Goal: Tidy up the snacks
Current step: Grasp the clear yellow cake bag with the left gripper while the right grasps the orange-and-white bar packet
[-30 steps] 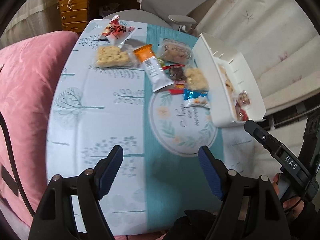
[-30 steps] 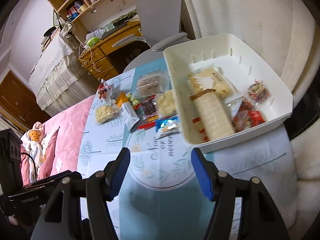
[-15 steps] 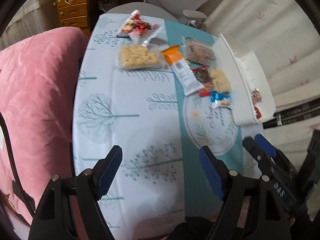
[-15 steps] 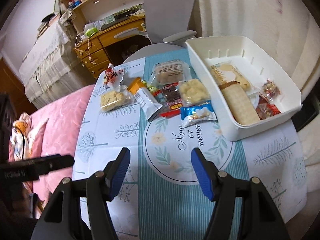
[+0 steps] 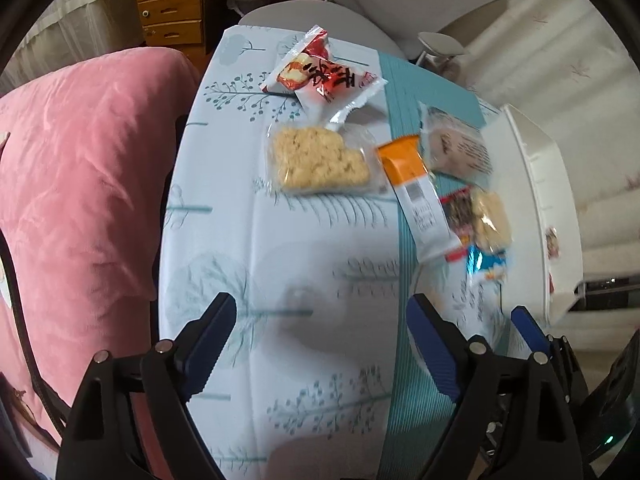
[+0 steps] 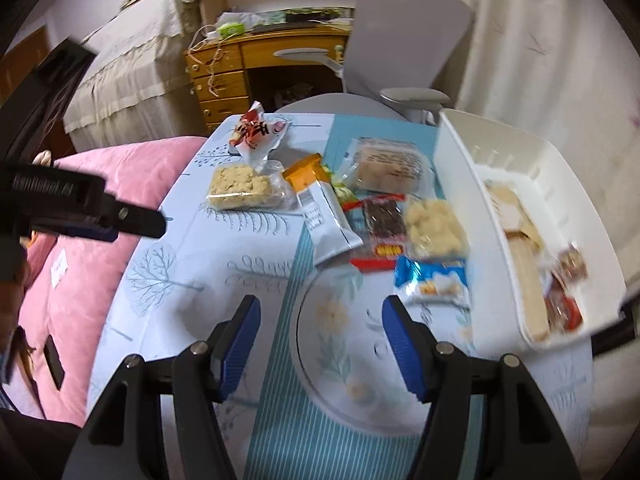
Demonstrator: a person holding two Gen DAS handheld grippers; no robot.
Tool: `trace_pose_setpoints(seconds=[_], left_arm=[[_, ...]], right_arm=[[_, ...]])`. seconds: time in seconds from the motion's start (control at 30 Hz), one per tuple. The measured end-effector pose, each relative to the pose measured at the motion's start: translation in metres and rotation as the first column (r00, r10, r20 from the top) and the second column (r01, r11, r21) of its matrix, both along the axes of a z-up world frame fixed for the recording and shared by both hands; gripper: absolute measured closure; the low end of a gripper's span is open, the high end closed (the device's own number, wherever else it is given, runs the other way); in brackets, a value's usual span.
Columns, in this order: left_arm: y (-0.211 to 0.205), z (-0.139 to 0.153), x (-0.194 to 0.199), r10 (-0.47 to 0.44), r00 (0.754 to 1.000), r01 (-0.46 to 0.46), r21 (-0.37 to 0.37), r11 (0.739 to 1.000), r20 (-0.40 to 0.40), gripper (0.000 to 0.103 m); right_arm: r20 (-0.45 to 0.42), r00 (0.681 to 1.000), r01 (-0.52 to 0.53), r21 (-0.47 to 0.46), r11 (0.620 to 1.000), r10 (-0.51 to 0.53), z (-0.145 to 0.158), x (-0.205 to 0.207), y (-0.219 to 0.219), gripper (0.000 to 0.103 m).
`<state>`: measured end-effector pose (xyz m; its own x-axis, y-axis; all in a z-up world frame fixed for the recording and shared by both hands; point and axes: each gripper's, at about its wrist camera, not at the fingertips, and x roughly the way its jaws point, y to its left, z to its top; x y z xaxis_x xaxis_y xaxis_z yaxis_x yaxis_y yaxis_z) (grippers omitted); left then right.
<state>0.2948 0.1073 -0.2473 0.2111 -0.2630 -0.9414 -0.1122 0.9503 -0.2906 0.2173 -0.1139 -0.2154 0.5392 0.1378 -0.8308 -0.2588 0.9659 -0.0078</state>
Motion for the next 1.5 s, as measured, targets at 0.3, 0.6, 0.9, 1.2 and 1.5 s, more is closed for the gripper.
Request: trace_pose_setpoints(seconds=[0.3,0.6,0.9,1.2,1.5], left_arm=[[-0.011,-0.038,0.068,0.003,0.999,-0.003,0.015,1.000,-0.035,0.016],[-0.023,-0.066,0.115,0.015,0.997,-0.012,0.044,0.999,-0.079,0.015],[-0.023,-0.087,0.138,0.034,0.993,-0.023,0.097,0.995,-0.117,0.007],[-0.028,-0.098,0.146,0.025,0.993,-0.012,0.113,0.994,-0.118,0.004],[-0.036,-0.095,0.147,0.043,0.994,-0.029,0.140,0.990,-0.100,0.019]], right_arm=[[-0.010,0.999,-0.038,-0.025,0.999,0.038,-0.029,0.059,0.007,0.039],[-0.015,0.998,-0.063,-0.050,0.997,0.063,-0.056,0.084,0.009,0.039],[-0.023,0.995,-0.097,-0.019,0.995,0.096,-0.072,0.091,0.011,0.040],[0.005,0.990,-0.140,-0.076,0.987,0.141,-0.084,0.093,0.023,0.040],[0.007,0.984,-0.174,-0.105,0.979,0.175,-0.085,0.086,0.031,0.064]])
